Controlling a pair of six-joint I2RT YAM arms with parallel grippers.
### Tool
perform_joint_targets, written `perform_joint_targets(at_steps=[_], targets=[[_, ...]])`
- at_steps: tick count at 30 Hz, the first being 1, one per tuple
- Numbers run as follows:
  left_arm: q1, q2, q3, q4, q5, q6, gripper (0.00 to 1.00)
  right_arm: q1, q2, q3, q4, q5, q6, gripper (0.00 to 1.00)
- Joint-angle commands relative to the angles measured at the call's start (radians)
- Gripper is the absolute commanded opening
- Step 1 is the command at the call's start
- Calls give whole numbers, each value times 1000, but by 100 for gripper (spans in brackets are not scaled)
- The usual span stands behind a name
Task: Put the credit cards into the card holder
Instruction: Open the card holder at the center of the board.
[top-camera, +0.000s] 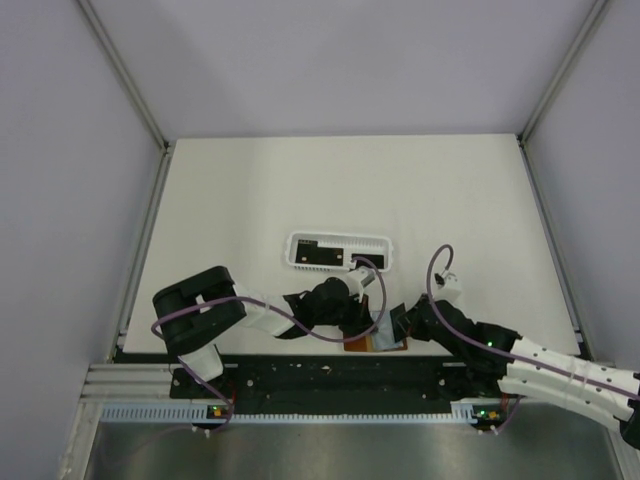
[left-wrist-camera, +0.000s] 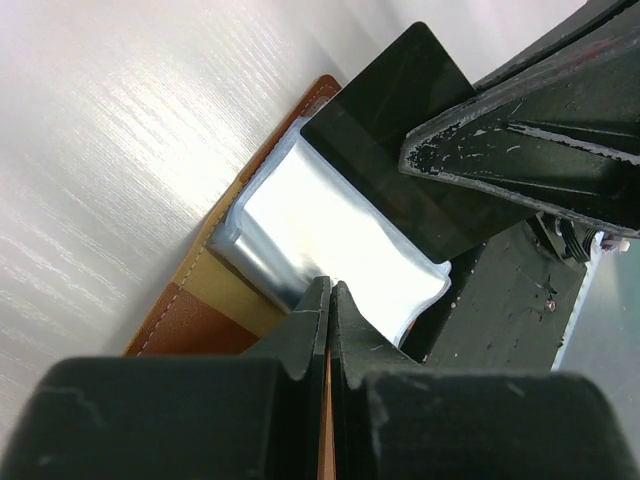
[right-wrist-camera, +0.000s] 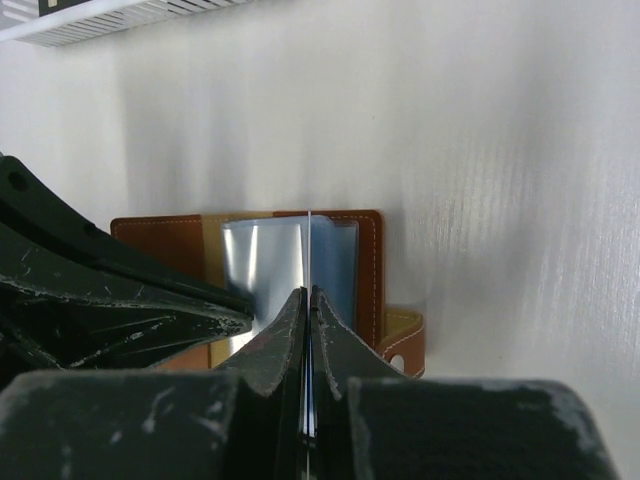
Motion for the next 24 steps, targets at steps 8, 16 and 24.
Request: perform_joint_targets(at_steps=[8, 16, 24], targets=[[-3, 62, -21, -168, -41, 20, 0, 12, -58, -25, -100, -13, -9, 0], [-5, 65, -16, -171, -39, 18, 0, 13, -50, -36, -95, -19, -3, 0], [-5, 70, -10, -174, -35, 18, 0, 13, -20, -70, -7, -60, -6, 0]])
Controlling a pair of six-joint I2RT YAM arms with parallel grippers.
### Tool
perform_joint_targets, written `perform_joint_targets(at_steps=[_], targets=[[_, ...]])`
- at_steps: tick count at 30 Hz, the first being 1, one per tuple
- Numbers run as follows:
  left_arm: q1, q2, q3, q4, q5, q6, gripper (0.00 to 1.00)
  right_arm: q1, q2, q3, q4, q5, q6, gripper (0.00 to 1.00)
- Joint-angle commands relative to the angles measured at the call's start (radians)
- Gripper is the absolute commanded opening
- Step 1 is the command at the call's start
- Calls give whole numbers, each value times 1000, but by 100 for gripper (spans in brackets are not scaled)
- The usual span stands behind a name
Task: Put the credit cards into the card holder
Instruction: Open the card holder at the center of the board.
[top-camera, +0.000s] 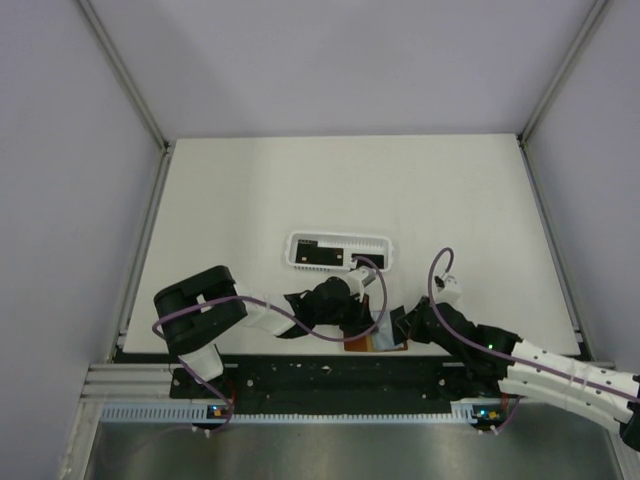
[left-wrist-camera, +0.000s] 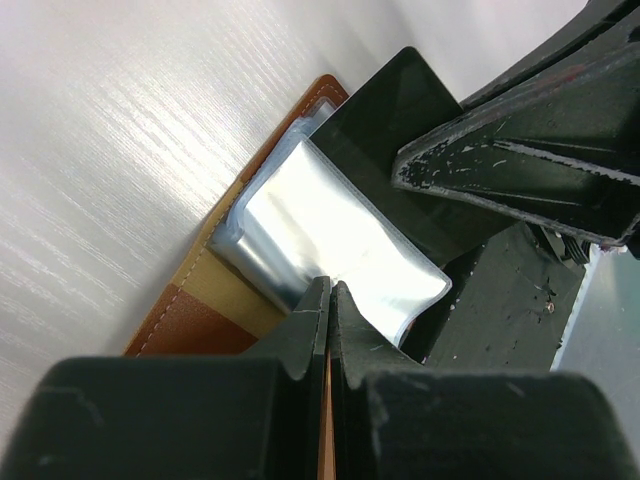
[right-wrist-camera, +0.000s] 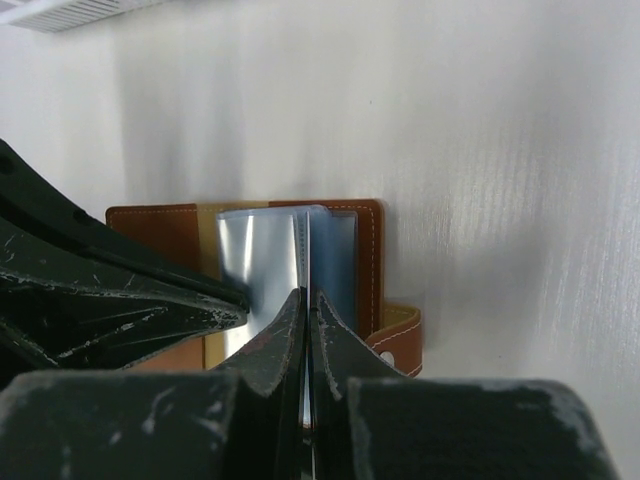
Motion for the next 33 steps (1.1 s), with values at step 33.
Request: perform_joint_targets(at_steps=[33], targets=[[-3, -67, -15, -182, -47, 32, 0, 13, -2, -47, 285, -173, -87, 0]])
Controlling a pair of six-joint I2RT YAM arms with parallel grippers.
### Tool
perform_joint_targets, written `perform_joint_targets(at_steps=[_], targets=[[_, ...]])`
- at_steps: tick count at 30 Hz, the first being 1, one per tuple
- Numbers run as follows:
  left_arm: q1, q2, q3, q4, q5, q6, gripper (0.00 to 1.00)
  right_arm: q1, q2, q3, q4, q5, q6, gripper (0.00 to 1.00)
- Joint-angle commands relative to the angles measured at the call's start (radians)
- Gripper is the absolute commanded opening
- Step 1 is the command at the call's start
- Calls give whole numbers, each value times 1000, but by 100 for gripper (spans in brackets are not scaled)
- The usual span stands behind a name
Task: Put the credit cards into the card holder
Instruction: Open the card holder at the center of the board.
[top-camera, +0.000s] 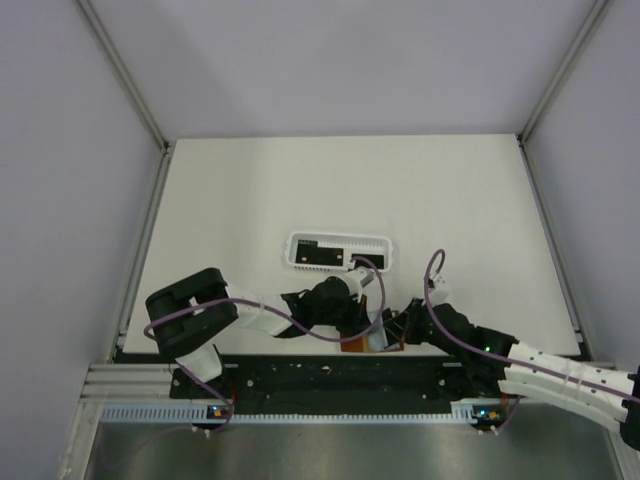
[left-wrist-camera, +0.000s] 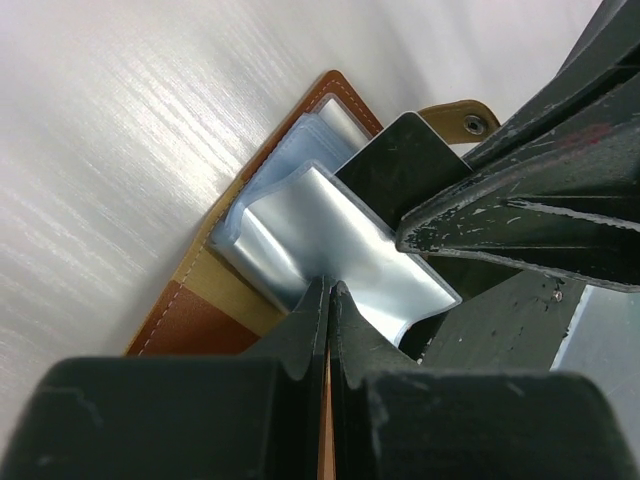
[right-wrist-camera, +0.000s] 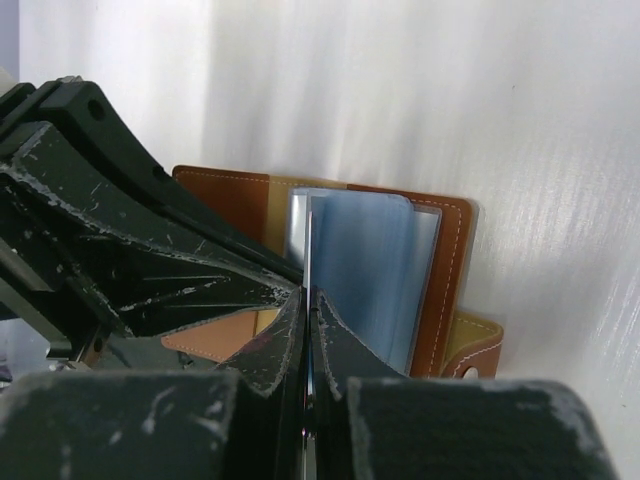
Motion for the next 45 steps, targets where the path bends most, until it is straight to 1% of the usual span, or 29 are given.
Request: perform_joint_targets(at_steps=[1, 7, 14, 22, 37, 40, 45], targets=[[-3, -23, -20, -96, -37, 26, 0, 12, -24, 21, 44, -27, -32, 0], [-3, -47, -22, -95, -40, 26, 0, 12, -10, 26, 74, -50, -40, 0], [-5, -77, -12, -83, -34, 35, 0, 12, 56, 35, 174, -101, -58, 0], [-3, -90, -25, -79, -41, 24, 0, 12, 68, 41, 202, -111, -62, 0], [-3, -230, -31, -132, -80, 41, 0, 12, 197, 70, 323, -160, -78, 0], [-3, -253, -45, -138, -93, 43, 0, 12, 224, 84, 328, -163, -88, 0], [-3, -247, -60, -140, -97, 37, 0, 12, 232, 93, 326, -163, -94, 0]])
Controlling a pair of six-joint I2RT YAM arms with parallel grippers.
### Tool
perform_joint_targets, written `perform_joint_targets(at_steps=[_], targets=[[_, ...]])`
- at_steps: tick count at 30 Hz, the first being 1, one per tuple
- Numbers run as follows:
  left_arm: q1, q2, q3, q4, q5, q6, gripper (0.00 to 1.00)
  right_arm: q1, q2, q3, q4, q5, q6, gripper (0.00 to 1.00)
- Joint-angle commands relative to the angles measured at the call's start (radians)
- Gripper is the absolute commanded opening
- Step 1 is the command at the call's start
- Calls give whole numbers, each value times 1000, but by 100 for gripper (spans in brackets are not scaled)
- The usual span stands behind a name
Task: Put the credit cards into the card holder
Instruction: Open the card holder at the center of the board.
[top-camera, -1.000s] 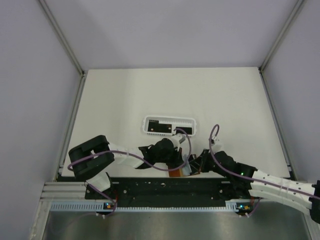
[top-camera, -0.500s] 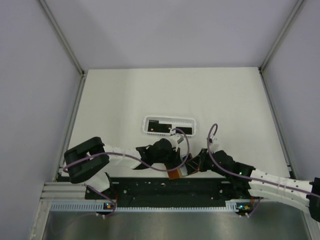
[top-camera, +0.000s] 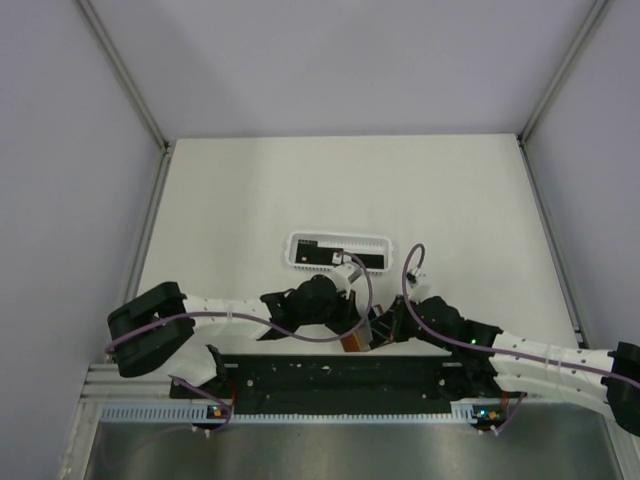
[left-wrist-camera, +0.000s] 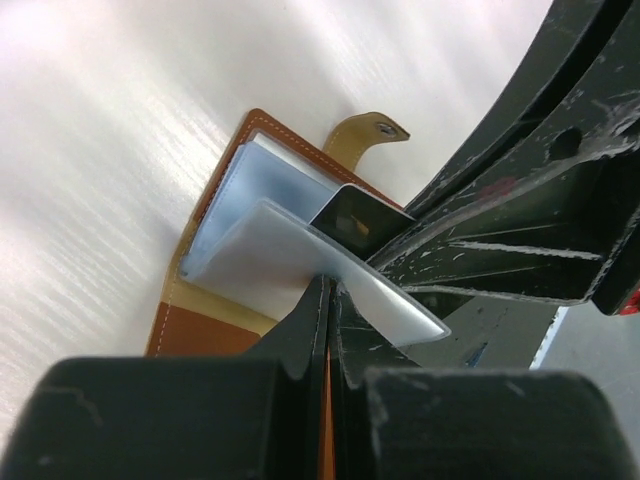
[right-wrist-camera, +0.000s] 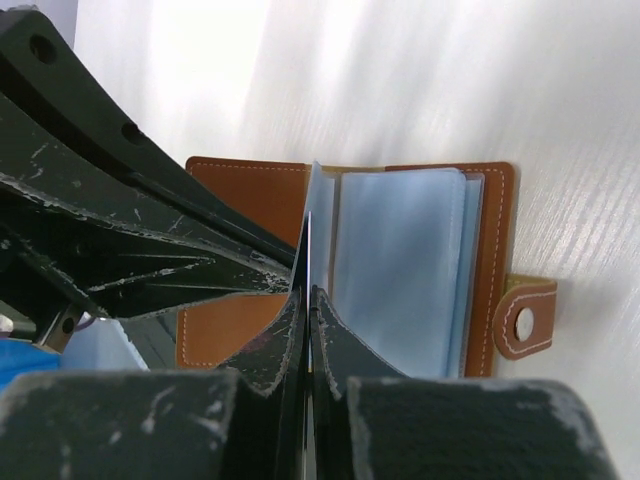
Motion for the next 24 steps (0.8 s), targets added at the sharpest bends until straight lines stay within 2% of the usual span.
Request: perform_joint_targets(at_steps=[1, 7, 17, 24], targets=[[-3, -20, -29, 18, -17, 2, 0, 12, 0, 51, 63, -17, -19, 0], [-3, -96, -89, 0, -68, -18, 0, 12, 31, 62, 93, -47, -30, 0], [-2, -305, -159, -126, -190, -31, 0, 12, 218, 123, 215, -135, -61, 0], [-2, -449, -193, -172, -255, -39, 0, 13, 333, 137, 276, -141, -55, 0]])
